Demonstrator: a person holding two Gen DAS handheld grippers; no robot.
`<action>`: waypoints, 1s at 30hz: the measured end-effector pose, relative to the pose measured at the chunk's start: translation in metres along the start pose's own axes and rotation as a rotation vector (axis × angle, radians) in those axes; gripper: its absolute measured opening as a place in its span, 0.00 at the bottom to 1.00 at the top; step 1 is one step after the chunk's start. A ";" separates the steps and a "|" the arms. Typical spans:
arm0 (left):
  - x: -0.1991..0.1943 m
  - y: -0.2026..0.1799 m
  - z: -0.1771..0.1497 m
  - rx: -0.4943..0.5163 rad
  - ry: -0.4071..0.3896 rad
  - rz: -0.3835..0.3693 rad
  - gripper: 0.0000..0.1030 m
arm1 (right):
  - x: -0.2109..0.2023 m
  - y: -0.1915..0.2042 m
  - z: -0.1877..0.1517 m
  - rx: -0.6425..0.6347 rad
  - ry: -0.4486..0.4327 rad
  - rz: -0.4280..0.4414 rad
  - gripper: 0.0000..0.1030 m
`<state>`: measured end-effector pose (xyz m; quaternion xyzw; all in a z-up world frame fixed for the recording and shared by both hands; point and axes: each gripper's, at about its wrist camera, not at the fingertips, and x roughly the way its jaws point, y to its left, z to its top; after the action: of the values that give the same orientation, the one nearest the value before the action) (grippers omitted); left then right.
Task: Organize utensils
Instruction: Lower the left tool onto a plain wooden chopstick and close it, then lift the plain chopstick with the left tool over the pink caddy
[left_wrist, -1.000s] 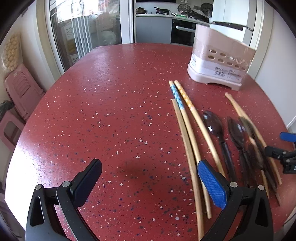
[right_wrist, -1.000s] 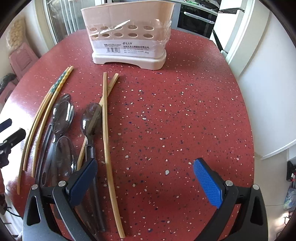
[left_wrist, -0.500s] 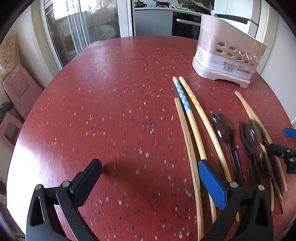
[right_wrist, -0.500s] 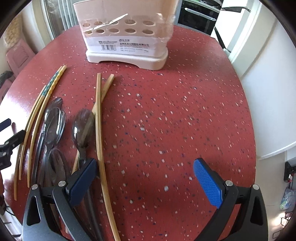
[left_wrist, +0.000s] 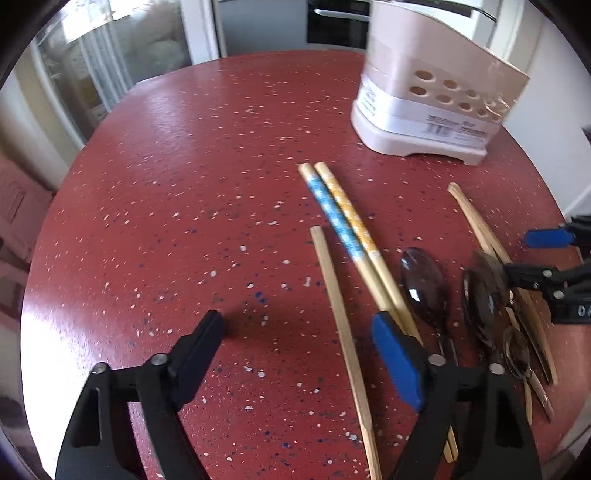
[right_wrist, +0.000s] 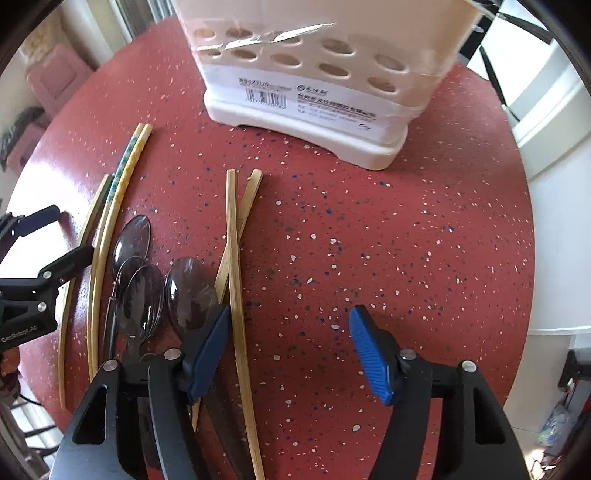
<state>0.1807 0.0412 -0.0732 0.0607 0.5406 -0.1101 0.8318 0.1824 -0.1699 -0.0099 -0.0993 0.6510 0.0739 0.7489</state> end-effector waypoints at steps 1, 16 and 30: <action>0.000 -0.002 0.004 0.015 0.007 -0.005 0.94 | 0.001 -0.001 0.004 0.000 0.016 0.002 0.68; -0.025 -0.026 -0.005 0.045 -0.034 -0.076 0.34 | -0.007 -0.001 0.018 0.016 -0.018 0.083 0.06; -0.125 -0.017 0.002 -0.111 -0.384 -0.160 0.34 | -0.098 -0.054 -0.034 0.144 -0.349 0.207 0.06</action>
<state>0.1296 0.0390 0.0417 -0.0501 0.3804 -0.1553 0.9103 0.1491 -0.2282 0.0855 0.0359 0.5218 0.1197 0.8438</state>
